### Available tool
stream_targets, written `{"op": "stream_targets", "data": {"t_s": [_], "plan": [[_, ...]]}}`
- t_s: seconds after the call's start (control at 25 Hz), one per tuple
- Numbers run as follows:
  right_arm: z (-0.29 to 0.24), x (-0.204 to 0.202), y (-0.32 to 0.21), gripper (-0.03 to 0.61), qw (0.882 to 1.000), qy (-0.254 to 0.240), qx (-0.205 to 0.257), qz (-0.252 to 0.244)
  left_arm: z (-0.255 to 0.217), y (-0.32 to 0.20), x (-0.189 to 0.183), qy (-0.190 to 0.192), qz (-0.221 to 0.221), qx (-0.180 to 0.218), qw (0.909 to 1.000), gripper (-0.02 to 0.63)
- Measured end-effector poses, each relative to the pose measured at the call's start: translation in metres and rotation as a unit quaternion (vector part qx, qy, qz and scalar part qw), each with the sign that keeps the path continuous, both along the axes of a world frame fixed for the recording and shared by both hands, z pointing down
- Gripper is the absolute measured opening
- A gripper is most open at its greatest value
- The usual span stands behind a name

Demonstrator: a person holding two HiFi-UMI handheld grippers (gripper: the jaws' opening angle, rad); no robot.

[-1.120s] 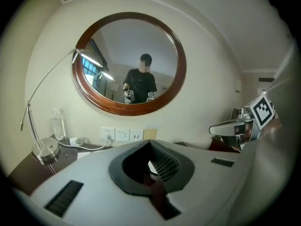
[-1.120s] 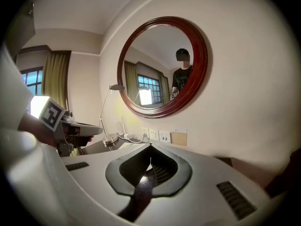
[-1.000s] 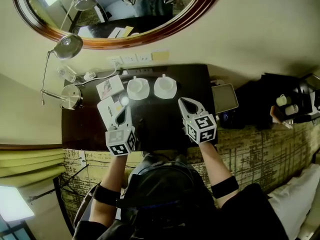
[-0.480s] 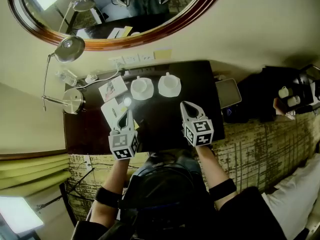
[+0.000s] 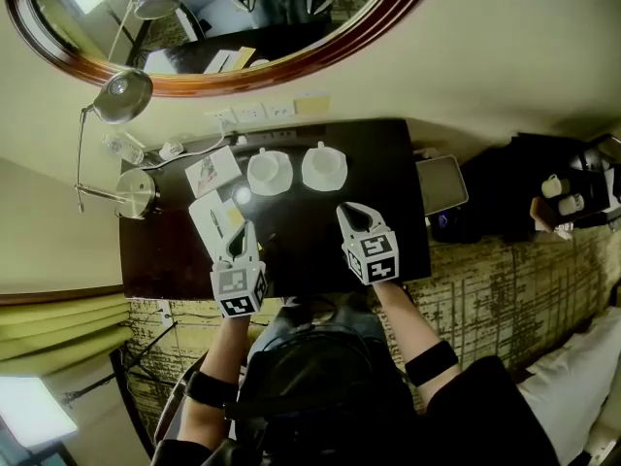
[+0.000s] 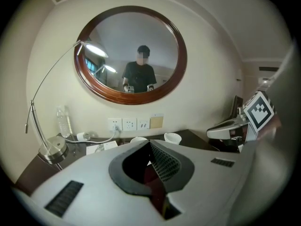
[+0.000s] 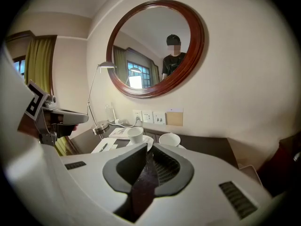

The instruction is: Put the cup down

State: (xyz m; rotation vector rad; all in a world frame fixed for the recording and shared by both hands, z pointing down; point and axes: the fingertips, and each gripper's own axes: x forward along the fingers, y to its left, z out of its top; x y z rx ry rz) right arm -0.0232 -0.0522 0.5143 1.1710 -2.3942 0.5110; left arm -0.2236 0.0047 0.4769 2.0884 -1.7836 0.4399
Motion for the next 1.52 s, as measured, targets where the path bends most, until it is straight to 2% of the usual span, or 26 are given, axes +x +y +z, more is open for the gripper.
{"op": "stream_targets", "data": {"t_s": [0.12,0.24,0.28,0.36,0.44,0.76,1.28,1.4,1.48,1.52], "plan": [[0.013,-0.006,-0.01,0.17,1.0,0.004,-0.005,-0.014,0.004,0.0,0.001,0.0,-0.004,-0.006,1.0,0.0],[0.03,-0.009,-0.024,0.258,1.0,0.006,-0.007,-0.021,0.01,-0.001,0.005,-0.002,-0.01,-0.012,0.9999,0.0],[0.038,-0.008,-0.031,0.323,1.0,0.009,-0.008,-0.021,0.013,-0.003,0.007,-0.004,-0.012,-0.015,0.9998,0.0],[0.05,-0.01,-0.044,0.413,1.0,0.013,-0.011,-0.023,0.019,-0.006,0.009,-0.007,-0.016,-0.02,0.9997,0.0],[0.059,-0.012,-0.057,0.459,0.999,0.014,-0.017,-0.025,0.026,-0.01,0.011,-0.007,-0.023,-0.023,0.9995,0.0],[0.112,-0.022,-0.109,0.514,0.999,0.027,-0.025,-0.018,0.049,-0.022,0.024,-0.006,-0.034,-0.035,0.9988,0.0],[0.141,-0.05,-0.158,0.514,0.999,0.03,-0.007,-0.021,0.069,-0.039,0.039,0.012,-0.035,-0.035,0.9987,0.0],[0.142,-0.053,-0.161,0.508,0.999,0.029,0.0,-0.03,0.069,-0.042,0.039,0.012,-0.034,-0.035,0.9988,0.0],[0.142,-0.055,-0.161,0.451,0.999,0.029,0.003,-0.037,0.07,-0.043,0.037,0.012,-0.035,-0.035,0.9987,0.0],[0.141,-0.056,-0.162,0.442,0.999,0.03,0.004,-0.038,0.07,-0.043,0.036,0.011,-0.036,-0.036,0.9987,0.0]]}}
